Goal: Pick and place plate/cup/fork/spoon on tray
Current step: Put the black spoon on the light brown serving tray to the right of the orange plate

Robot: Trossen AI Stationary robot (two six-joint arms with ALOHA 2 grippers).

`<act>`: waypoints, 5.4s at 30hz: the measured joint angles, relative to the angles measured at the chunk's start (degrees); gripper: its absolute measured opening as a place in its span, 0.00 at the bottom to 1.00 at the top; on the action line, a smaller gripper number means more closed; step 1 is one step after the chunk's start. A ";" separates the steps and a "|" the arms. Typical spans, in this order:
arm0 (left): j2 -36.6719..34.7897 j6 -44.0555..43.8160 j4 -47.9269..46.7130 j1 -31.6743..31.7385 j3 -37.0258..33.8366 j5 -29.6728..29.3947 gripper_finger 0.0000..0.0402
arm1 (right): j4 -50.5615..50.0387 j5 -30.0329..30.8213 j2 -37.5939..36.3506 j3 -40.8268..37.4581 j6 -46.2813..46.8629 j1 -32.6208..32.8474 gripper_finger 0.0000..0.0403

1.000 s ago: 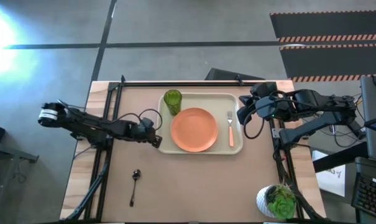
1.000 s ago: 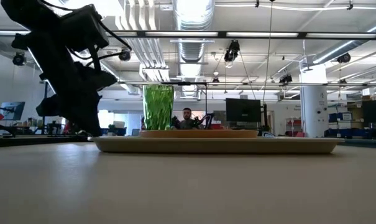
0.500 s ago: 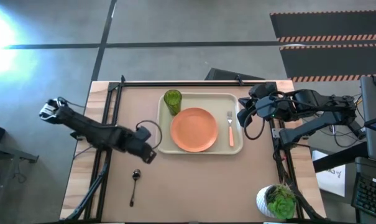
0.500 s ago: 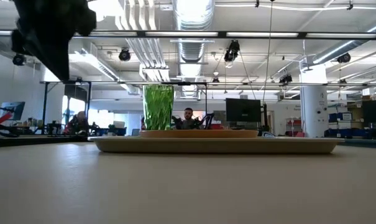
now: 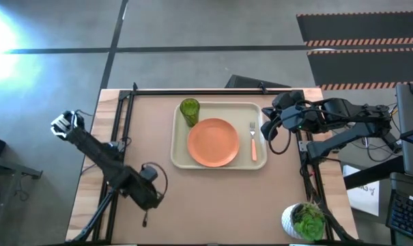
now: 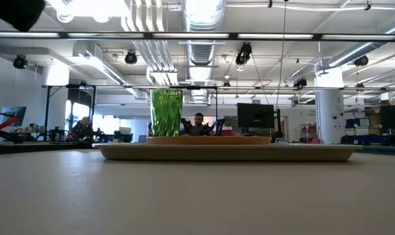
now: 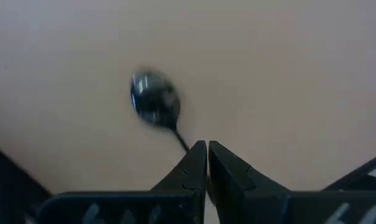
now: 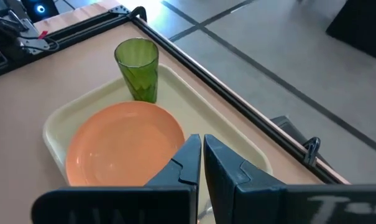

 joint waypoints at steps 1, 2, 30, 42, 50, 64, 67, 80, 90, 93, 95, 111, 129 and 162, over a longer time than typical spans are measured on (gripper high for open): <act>1.04 -2.30 0.29 -0.75 0.26 1.01 0.00 | 0.00 0.00 0.00 0.00 -0.26 0.00 0.02; 2.06 -4.47 0.46 -1.29 0.50 1.61 0.00 | 0.00 0.00 0.00 0.00 -0.47 0.00 0.02; 10.48 -18.18 9.70 -2.62 -1.13 12.21 0.17 | 0.04 -1.55 0.07 0.00 -8.77 0.00 0.02; 12.45 -20.92 12.12 -2.55 -2.91 12.23 0.45 | 0.18 -1.57 0.05 0.00 -9.55 0.00 0.02; 14.89 -22.38 20.89 -2.27 -6.65 12.56 0.46 | 0.46 -1.57 0.04 0.00 -9.57 0.00 0.02; 14.92 -16.04 23.93 1.72 -7.30 9.83 0.02 | 0.70 -1.57 0.04 0.00 -9.42 0.00 0.02; 15.01 -12.07 24.23 3.56 -6.58 4.49 0.01 | 0.72 -1.57 0.04 0.00 -9.42 0.00 0.02; 18.56 16.00 44.97 19.57 -4.42 -7.33 0.00 | 0.89 -1.66 0.01 0.00 -9.38 0.00 0.02; 30.64 27.61 52.36 20.24 4.74 6.87 0.00 | 0.87 -1.64 -1.05 0.00 -9.38 0.00 0.02; 31.27 28.99 52.58 20.49 5.47 7.82 0.00 | 0.88 -1.57 -1.43 0.00 -9.38 0.00 0.02; 31.06 29.96 52.44 20.86 5.56 7.84 0.00 | 0.89 -1.53 -1.55 0.00 -9.38 0.00 0.02; 30.72 30.81 52.59 21.38 6.69 5.88 0.08 | 0.87 -2.99 -1.40 0.02 -9.36 0.00 0.02; 25.86 39.98 51.94 22.36 9.52 -1.26 0.09 | 1.78 -14.16 -0.84 -0.36 -6.35 0.29 0.02; -27.11 71.17 12.99 20.11 7.77 -41.17 0.00 | 35.89 -13.98 31.70 -4.31 32.63 21.09 0.02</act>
